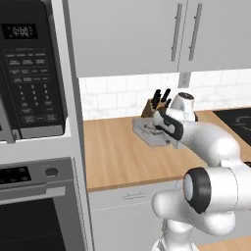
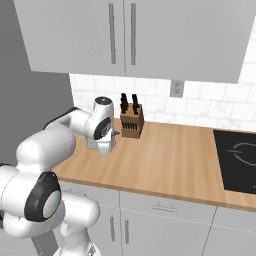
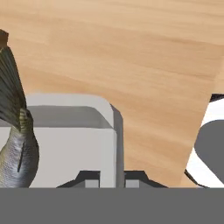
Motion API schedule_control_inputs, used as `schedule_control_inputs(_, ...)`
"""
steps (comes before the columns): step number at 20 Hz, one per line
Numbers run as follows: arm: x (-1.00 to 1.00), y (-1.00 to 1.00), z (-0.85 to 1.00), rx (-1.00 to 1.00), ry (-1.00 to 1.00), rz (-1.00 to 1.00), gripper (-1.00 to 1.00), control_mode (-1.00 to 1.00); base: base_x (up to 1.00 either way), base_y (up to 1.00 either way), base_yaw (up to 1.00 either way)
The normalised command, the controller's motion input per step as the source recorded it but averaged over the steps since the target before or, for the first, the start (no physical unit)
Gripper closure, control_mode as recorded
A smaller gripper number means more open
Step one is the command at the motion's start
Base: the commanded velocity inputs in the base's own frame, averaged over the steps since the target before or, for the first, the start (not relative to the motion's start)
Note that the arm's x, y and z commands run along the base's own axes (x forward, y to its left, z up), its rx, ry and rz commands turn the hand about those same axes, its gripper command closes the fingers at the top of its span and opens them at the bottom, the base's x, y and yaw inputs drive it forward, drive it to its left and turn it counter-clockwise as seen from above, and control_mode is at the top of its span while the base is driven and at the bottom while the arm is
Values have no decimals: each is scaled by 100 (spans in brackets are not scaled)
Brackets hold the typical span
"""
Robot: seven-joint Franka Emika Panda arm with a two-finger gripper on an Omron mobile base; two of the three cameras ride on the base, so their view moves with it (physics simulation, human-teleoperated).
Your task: Take the meat container that has the fish and place it on the second highest rack of the freezer. Then take the vegetable container that has the lime and carrot and place it on the highest rack of the freezer.
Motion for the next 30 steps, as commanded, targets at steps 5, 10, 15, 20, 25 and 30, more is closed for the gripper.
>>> schedule_control_inputs(5,-66,-39,77,0,-6,34,100,-100,0,0,0)
schedule_control_inputs(10,-96,-15,55,0,-1,42,100,-100,0,0,0)
schedule_control_inputs(15,-99,-11,55,0,-10,38,100,-100,0,0,0)
schedule_control_inputs(20,-61,-1,76,0,-13,21,100,-100,0,0,0)
schedule_control_inputs(25,-55,1,45,0,-5,9,100,-100,0,0,0)
schedule_control_inputs(30,-39,9,12,-2,0,6,100,-100,0,0,0)
